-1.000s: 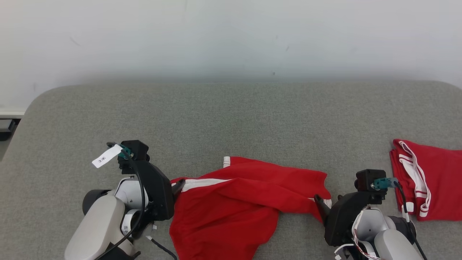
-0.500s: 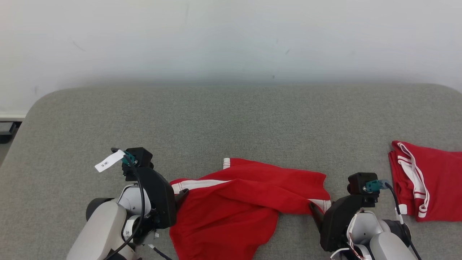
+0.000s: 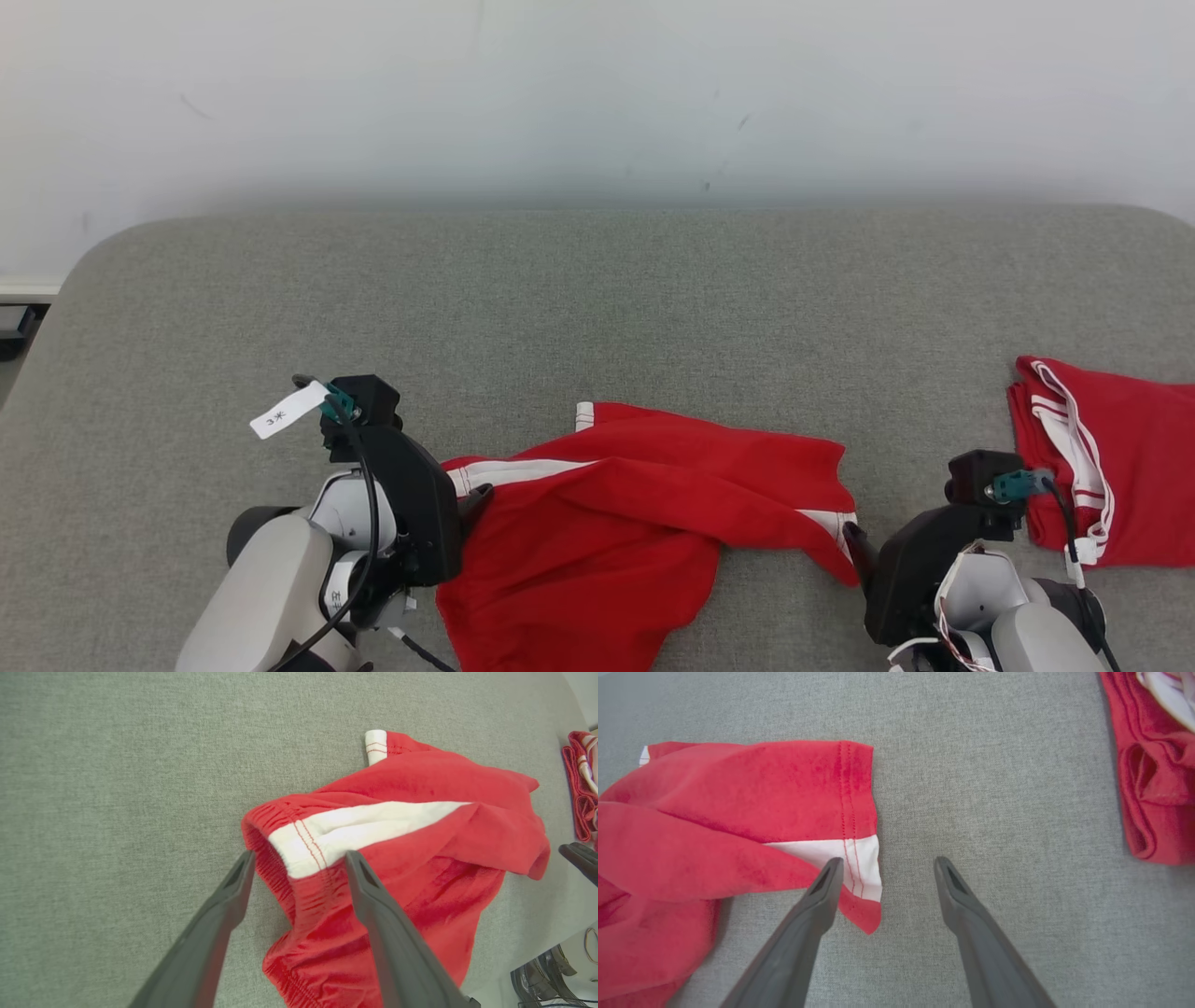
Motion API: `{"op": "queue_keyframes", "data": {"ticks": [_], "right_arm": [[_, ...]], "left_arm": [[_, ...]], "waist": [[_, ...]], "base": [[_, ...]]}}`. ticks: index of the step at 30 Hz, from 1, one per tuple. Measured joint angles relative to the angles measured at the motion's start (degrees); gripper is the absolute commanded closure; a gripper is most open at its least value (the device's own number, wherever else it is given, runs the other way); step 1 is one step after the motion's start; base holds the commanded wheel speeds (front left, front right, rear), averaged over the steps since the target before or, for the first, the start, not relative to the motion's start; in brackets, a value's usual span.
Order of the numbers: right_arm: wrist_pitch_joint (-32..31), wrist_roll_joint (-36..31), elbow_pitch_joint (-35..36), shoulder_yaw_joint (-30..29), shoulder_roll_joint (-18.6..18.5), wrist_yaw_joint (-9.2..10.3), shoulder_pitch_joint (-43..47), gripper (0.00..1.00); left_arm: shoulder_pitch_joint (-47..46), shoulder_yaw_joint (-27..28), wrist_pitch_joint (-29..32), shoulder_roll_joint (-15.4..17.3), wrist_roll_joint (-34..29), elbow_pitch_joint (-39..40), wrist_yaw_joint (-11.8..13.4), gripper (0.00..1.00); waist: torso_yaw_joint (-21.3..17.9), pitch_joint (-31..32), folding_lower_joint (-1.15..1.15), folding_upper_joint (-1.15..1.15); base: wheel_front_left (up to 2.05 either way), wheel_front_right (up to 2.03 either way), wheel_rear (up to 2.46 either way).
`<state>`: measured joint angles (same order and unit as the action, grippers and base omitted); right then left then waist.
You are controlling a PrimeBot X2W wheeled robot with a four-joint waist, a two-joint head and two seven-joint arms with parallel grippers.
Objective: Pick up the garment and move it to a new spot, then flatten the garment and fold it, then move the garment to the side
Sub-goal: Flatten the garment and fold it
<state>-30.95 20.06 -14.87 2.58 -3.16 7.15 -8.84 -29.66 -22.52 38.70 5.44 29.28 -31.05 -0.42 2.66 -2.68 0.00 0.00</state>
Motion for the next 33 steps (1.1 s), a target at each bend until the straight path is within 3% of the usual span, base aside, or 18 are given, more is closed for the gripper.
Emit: {"op": "queue_keyframes", "data": {"ticks": [17,21,24,26,28,29,30,33], "right_arm": [[-0.9,-0.49,-3.22,1.18,0.14,0.0,-2.26,0.03],[-1.36,-0.48,-3.72,1.7,0.15,0.0,-2.35,0.18],[-1.38,-0.4,-3.92,2.07,0.15,0.0,-2.35,0.46],[-1.4,-0.19,-4.01,2.3,0.15,0.0,-2.35,0.54],[-1.38,0.1,-4.17,2.49,0.15,0.0,-2.35,0.67],[-1.38,0.11,-4.34,2.59,0.15,0.0,-2.35,0.81],[-1.37,0.18,-4.53,2.63,0.15,0.0,-2.35,1.0],[-1.3,0.59,-4.66,2.59,0.15,0.0,-2.36,1.0]], "left_arm": [[-1.03,-0.1,0.91,-0.4,0.25,-0.08,0.41,0.0],[-1.64,0.19,0.85,-0.38,0.34,-0.01,0.41,0.0],[-2.02,0.37,0.81,-0.41,0.77,0.18,0.38,0.0],[-2.33,0.52,0.75,-0.42,0.93,0.32,0.36,0.03],[-2.34,0.57,0.63,-0.43,0.94,0.35,0.35,0.46],[-2.34,0.57,0.59,-0.43,1.0,0.34,0.34,0.8],[-2.34,0.57,0.59,-0.45,1.02,0.32,0.33,1.0],[-2.34,0.63,0.52,-0.48,1.24,0.25,-0.03,1.0]], "waist": [[0.82,-2.06,0.0,0.0],[1.0,-2.31,0.0,0.0],[1.11,-2.37,0.0,0.0],[1.17,-2.38,0.0,0.0],[1.21,-2.36,0.0,0.0],[1.23,-2.34,0.0,0.0],[1.24,-2.32,0.0,0.0],[1.23,-2.29,0.0,0.0]], "base": [[0.0,0.0,0.0],[0.0,0.0,0.0],[0.0,0.0,0.0],[0.0,0.0,0.0],[0.0,0.0,0.0],[0.0,0.0,0.0],[0.0,0.0,0.0],[0.0,0.0,0.0]]}}
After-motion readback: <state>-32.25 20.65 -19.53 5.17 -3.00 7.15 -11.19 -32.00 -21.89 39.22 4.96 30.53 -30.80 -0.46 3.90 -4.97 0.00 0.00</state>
